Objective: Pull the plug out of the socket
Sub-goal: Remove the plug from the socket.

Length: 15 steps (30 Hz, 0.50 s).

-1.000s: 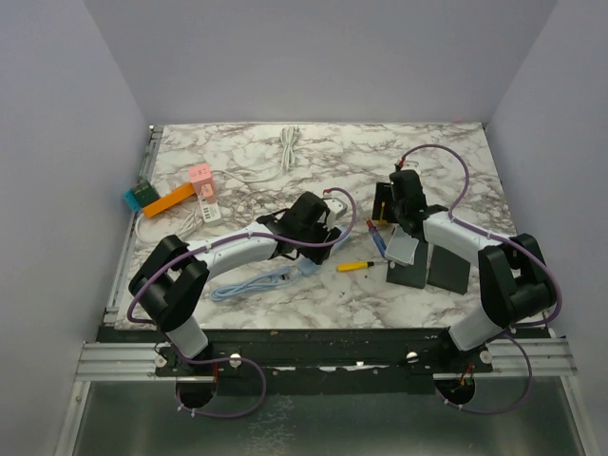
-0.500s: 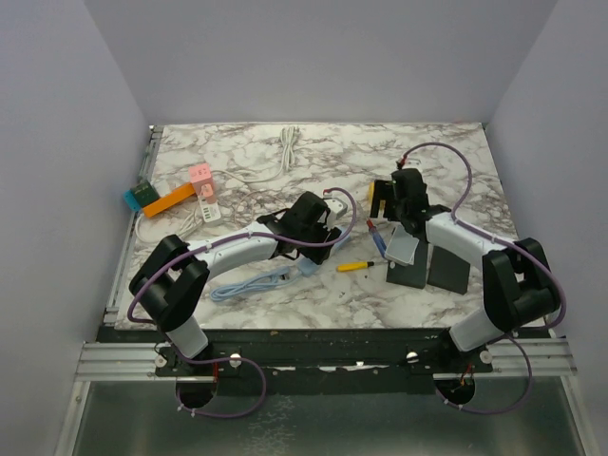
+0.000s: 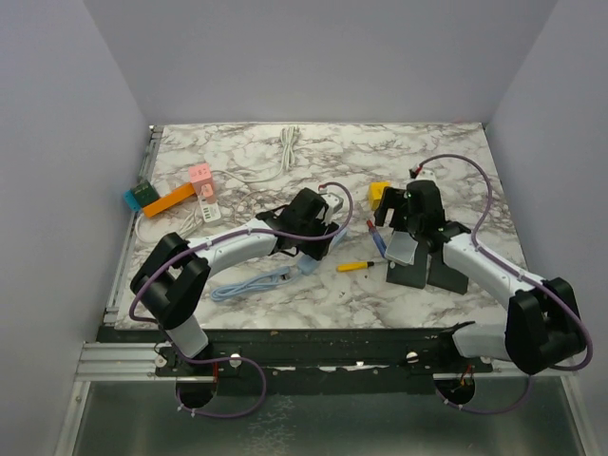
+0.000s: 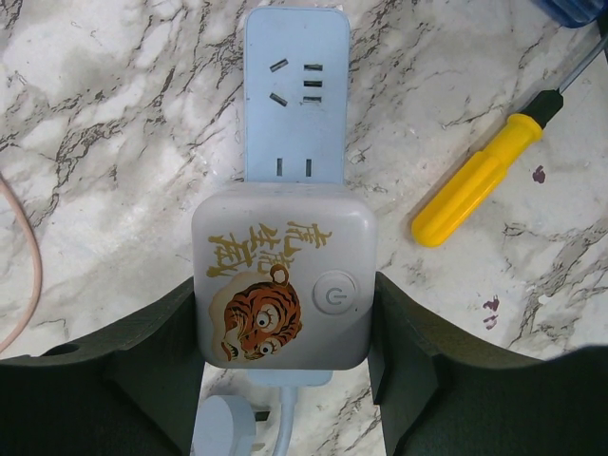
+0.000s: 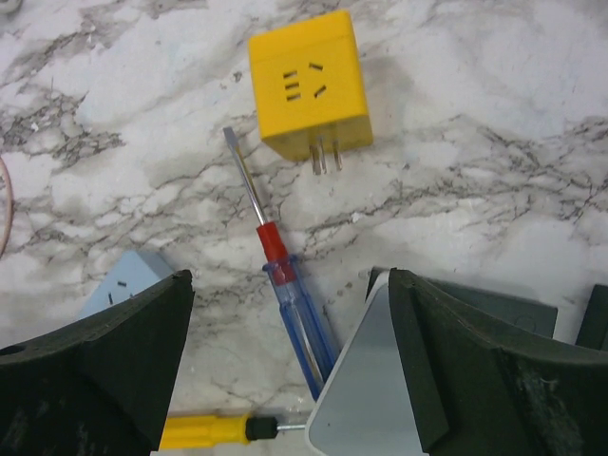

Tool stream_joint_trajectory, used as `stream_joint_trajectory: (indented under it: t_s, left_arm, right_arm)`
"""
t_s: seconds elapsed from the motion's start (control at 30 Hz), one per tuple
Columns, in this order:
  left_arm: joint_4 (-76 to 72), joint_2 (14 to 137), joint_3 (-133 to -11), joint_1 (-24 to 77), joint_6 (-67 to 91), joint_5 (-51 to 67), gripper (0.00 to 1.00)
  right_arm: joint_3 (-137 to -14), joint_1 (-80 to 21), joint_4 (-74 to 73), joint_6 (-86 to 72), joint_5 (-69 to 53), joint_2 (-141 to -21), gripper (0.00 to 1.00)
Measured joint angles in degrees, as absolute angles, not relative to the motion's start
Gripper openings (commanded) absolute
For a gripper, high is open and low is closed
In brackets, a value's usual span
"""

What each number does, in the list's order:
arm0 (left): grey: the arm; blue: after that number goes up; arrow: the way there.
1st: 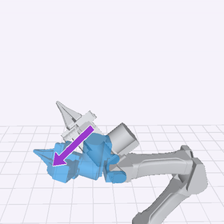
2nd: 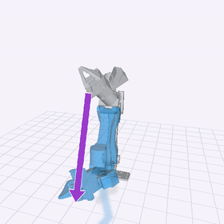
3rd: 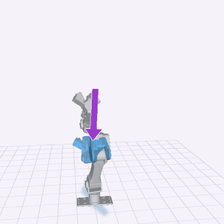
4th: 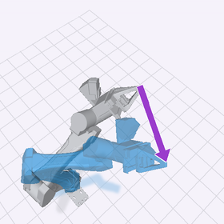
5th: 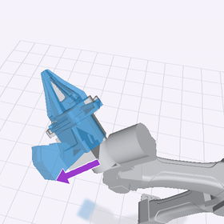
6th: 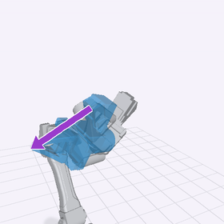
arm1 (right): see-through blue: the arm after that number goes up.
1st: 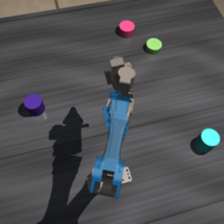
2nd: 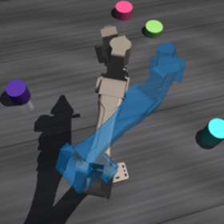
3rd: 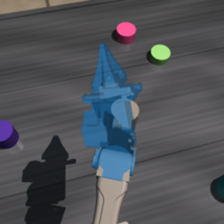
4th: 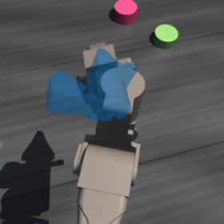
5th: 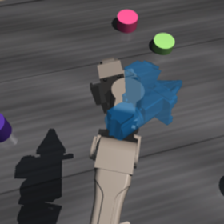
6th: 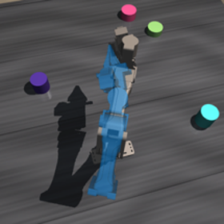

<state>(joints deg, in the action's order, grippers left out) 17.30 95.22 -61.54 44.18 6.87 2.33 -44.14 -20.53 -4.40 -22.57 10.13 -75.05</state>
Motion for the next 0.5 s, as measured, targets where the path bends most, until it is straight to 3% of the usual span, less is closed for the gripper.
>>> stream_joint_trajectory:
  t_s: [0.1, 0.2, 0.5]
  left_arm:
    - [17.3, 95.2, -61.6, 43.9, 7.0, 2.6, 0.73]
    - [17.3, 95.2, -61.5, 43.9, 6.3, 2.4, 0.98]
    - [17.4, 89.3, -56.8, 42.2, 4.6, 0.4, 0.99]
  right_arm:
    - [-41.3, -20.5, -4.4, -23.0, 7.9, -72.6, 0.88]
    - [-39.0, -20.6, -3.9, -22.8, 5.4, -70.7, 0.88]
    - [-32.8, -21.6, 2.1, -20.9, -0.9, -63.6, 0.87]
